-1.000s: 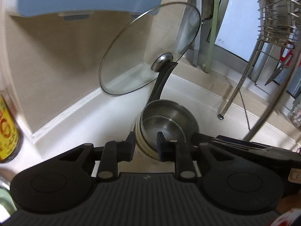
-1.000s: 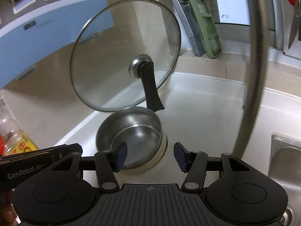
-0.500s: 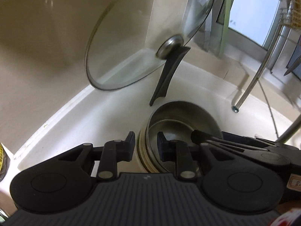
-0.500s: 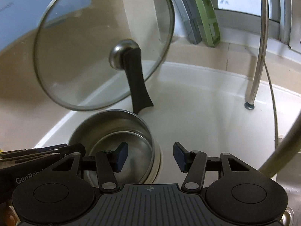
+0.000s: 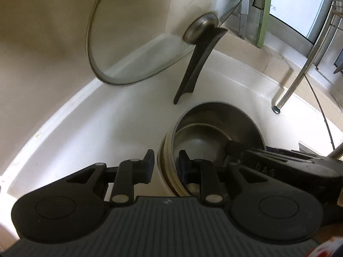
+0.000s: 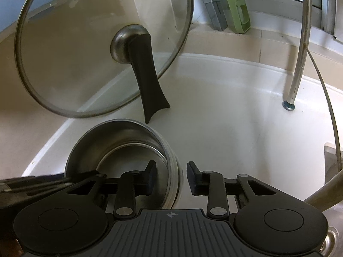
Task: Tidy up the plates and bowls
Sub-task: 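Move both grippers to the stack and close them on its rim, then lift the whole stack with both grippers toward the steel tray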
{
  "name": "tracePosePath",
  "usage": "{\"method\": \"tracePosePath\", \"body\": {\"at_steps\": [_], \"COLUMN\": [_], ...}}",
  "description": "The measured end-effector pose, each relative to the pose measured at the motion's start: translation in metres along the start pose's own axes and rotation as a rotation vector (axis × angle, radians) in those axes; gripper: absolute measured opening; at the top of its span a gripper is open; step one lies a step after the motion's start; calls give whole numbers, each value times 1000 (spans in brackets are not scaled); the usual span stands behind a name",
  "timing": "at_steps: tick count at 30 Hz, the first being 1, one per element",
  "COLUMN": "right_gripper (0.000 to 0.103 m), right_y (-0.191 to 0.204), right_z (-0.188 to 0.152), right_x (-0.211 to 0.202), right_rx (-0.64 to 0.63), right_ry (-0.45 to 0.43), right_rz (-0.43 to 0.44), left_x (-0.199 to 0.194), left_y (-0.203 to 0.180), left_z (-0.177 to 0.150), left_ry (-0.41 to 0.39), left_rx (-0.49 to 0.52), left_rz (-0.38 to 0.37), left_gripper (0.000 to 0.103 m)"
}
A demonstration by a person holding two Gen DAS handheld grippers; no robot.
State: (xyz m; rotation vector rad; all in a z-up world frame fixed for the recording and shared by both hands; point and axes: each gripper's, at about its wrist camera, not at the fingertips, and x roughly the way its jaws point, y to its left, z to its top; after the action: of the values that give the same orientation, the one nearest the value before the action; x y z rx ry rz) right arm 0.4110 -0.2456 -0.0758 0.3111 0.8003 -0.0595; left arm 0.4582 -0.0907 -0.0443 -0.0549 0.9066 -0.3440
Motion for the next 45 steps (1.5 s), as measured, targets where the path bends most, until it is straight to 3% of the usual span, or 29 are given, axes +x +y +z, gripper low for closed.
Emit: {"method": "tracePosePath", "body": {"at_steps": [9,13,20,32,45], "right_gripper": [27,17,17,17,17], "right_y": [-2,-3,7,45,70], "right_z": [1,1,-9,-47,-83], "right_x": [0,-2,-9,-34,-56], "right_rx": [21,25,6,-113,-247], "right_ry": [6,10,38,100,148], "right_rz": [17,9,33,160,284], "left_x": [3,0,-15,-70,-120], "left_y": [3,5,14,41,45], "left_z": [-3,-6,-19,-73,-127], "left_ry": [-9,-16,-12,-20,-39], "left_rx": [2,8,-15,-136,-278], "left_rz": [-22,-17,-1,105,233], "left_gripper": [23,22,22,22,22]}}
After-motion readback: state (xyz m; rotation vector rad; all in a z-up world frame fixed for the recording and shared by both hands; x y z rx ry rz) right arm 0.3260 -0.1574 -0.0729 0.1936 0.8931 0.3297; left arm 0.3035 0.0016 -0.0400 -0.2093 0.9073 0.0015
